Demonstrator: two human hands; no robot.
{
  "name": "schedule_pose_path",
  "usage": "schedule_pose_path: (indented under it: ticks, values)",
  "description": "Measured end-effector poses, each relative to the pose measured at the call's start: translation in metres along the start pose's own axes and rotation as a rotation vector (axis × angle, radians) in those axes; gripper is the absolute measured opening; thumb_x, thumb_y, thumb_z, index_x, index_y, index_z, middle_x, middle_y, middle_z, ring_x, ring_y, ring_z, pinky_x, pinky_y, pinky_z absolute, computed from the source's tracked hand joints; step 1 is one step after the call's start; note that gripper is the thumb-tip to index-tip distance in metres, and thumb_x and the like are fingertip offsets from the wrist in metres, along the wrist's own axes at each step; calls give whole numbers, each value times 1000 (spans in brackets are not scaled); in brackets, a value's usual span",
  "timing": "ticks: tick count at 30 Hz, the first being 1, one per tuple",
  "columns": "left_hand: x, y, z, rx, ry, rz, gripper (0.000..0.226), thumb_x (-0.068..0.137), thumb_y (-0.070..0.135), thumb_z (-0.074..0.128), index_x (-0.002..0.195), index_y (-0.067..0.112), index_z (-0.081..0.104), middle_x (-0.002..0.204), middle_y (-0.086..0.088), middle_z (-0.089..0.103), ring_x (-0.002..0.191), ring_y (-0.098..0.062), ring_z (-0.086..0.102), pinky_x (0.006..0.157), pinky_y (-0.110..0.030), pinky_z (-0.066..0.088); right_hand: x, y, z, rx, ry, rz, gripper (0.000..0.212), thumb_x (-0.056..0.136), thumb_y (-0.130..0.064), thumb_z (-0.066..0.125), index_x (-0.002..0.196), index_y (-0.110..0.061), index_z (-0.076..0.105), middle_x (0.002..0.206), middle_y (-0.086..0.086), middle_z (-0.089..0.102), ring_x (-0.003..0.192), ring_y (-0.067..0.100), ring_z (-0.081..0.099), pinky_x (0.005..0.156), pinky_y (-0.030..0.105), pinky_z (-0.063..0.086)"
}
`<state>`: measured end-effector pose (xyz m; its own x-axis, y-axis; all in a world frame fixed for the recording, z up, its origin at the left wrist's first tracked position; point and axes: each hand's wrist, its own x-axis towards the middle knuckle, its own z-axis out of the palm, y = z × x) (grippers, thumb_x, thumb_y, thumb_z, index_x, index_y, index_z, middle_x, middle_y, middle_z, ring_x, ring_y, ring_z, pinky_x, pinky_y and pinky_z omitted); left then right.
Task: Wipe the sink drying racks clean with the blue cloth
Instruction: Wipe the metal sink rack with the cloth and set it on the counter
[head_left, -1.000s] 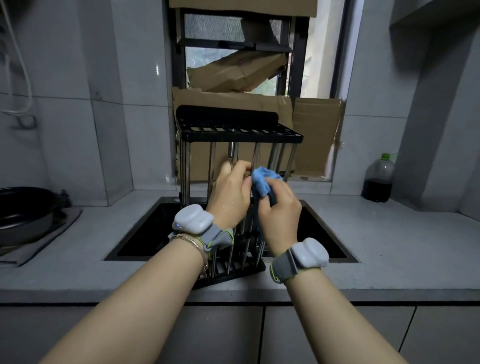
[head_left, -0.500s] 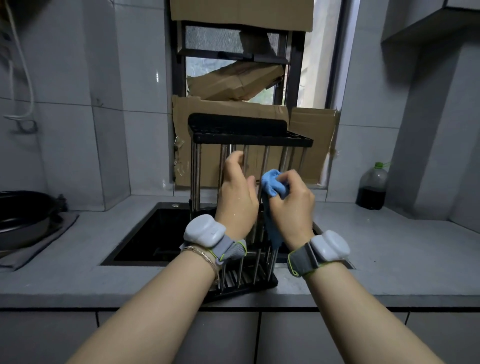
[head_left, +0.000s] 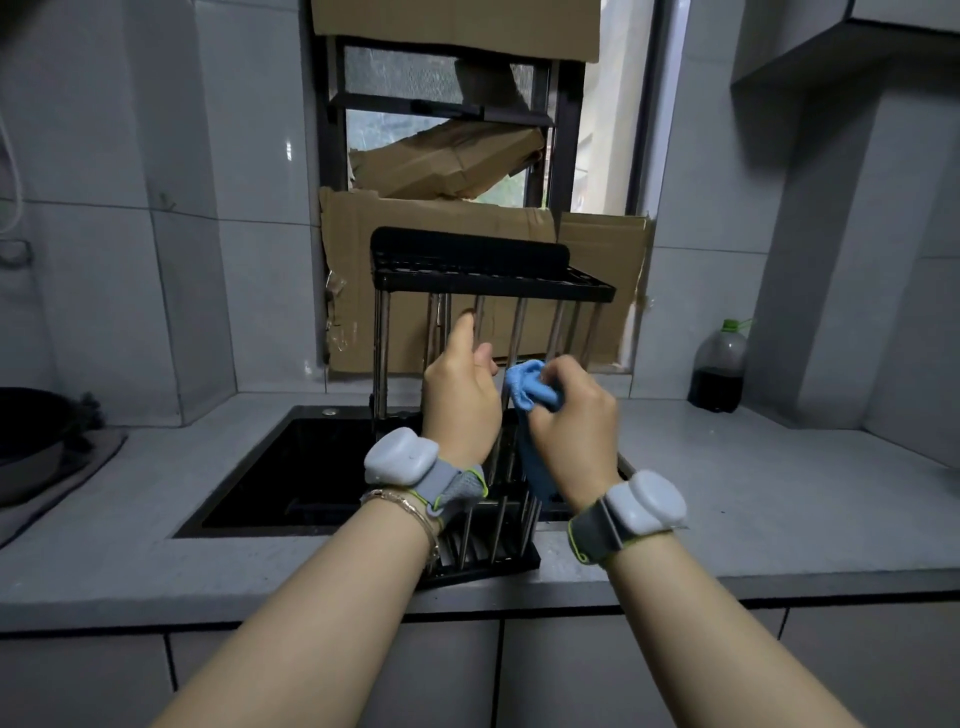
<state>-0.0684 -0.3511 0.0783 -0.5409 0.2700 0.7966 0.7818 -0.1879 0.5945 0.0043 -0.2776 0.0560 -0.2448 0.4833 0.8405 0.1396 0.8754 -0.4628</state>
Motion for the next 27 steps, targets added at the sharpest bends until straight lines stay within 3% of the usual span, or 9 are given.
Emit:
schedule_pose_path:
  ticks: [6,9,11,13,16,18,22,24,27]
  values:
    - [4,0,-3,-11,-26,-41,41,97,4,42,137,-1,42,98,-26,64,77,-25,58,71,-23,45,11,-5,-15,-207,-216,-97,13,73,2,59,84,-4,55,80,5,43,70,22,39,56,27,15]
    - [3,-2,-6,-13,-47,-60,42,97,4,43,139,2,41,98,-25,64,85,-34,64,72,-29,49,8,-12,-15,-40,-53,-74,15,72,4,61,84,-4,61,83,7,53,74,19,48,57,16,31]
    - [3,-1,-8,35,-63,-47,38,96,4,43,134,4,45,92,-23,64,82,-34,63,69,-33,47,12,-26,-14,120,65,-54,21,75,5,60,94,-3,64,91,6,58,82,13,51,71,2,35]
    - [2,2,-11,40,-98,-31,35,94,2,42,129,6,48,90,-20,64,80,-34,60,65,-31,41,19,-43,-7,247,84,45,22,81,-1,58,101,-8,61,93,-2,59,84,9,52,75,7,39]
    - [3,5,-18,100,-254,-44,42,95,1,38,136,9,41,89,-18,59,78,-31,54,63,-25,36,28,-56,5,376,143,219,22,82,1,55,94,-15,46,79,-15,48,68,-3,48,61,6,37]
    - [5,10,-31,299,-325,14,40,95,5,38,134,8,44,92,-20,61,82,-34,57,71,-32,44,29,-54,8,369,190,210,24,79,6,53,89,-13,44,75,-15,44,63,-11,47,55,3,34]
    - [10,13,-61,332,174,333,26,84,9,51,104,0,66,82,-14,68,77,-28,63,71,-32,49,25,-48,12,317,201,154,22,77,8,54,95,-5,53,71,-14,46,61,-11,50,52,2,34]
    - [13,10,-66,259,225,209,28,84,11,60,110,1,57,89,-5,56,85,-22,50,75,-29,38,20,-49,17,285,195,120,24,77,6,56,99,-5,54,74,-9,51,67,2,54,59,11,43]
    - [11,0,-61,180,237,36,41,81,15,69,110,-1,45,103,-3,39,94,-21,42,80,-23,32,8,-48,23,189,159,-11,27,74,6,56,99,-6,54,88,8,61,77,28,59,67,38,50]
